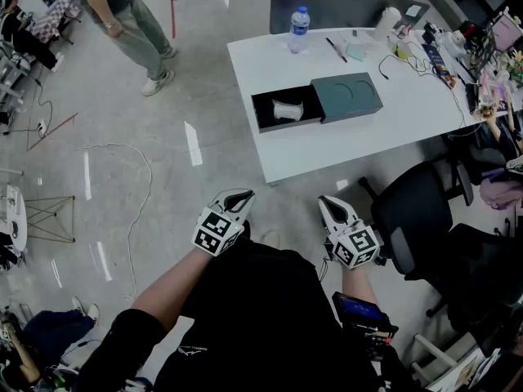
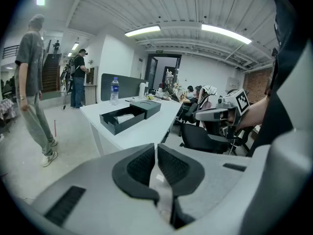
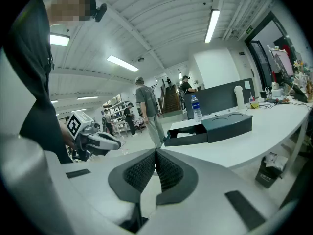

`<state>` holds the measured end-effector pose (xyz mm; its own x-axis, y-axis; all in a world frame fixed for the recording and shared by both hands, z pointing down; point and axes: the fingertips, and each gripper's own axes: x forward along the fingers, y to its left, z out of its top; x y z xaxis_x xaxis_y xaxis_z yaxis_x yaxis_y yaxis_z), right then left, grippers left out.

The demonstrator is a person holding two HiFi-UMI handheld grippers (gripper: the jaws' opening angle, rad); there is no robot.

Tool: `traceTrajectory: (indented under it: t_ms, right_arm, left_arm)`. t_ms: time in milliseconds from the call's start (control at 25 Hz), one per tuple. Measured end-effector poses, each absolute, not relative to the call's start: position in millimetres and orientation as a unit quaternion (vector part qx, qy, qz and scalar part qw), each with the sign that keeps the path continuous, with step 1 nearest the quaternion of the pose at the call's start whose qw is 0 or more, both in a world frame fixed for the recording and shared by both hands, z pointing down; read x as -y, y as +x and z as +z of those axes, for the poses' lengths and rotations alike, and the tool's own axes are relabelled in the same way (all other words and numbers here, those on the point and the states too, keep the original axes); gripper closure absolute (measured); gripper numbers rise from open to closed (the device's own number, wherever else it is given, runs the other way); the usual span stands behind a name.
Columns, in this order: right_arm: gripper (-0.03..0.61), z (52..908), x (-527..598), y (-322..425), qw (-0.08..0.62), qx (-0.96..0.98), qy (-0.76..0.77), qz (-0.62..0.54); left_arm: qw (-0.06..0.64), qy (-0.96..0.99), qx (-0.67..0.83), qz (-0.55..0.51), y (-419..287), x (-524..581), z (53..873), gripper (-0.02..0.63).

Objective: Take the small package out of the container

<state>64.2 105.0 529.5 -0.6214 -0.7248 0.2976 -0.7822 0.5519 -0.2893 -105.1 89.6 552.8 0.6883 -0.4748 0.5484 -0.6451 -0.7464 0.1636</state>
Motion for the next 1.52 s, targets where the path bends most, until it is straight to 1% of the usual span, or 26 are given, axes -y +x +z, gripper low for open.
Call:
traceTrajectory:
  t_ms: [320, 680, 1120, 1520]
  right_arm:
    - [0.554, 528, -138, 72, 0.072, 0.884, 0.42, 0.194]
    - [0.552, 528, -157, 77, 0.07, 0.885, 0.42, 0.191]
    - [0.552, 524, -156, 76, 0.061, 0.886, 0.421, 0.185]
    - [0.552, 529, -148, 78, 0.057, 0.883, 0.424, 0.194]
  left_arm:
    - [0.168, 0.9, 0.325, 0.235, -98, -123, 549, 0.589]
    - [0.157, 0.902, 0.331, 0.228, -95, -140, 541, 0.604]
    - [0.147, 0.901, 0.342, 0.222, -102, -138, 533, 0.606]
    - [0.152, 0.896, 0.352, 0.222, -107, -134, 530, 0.606]
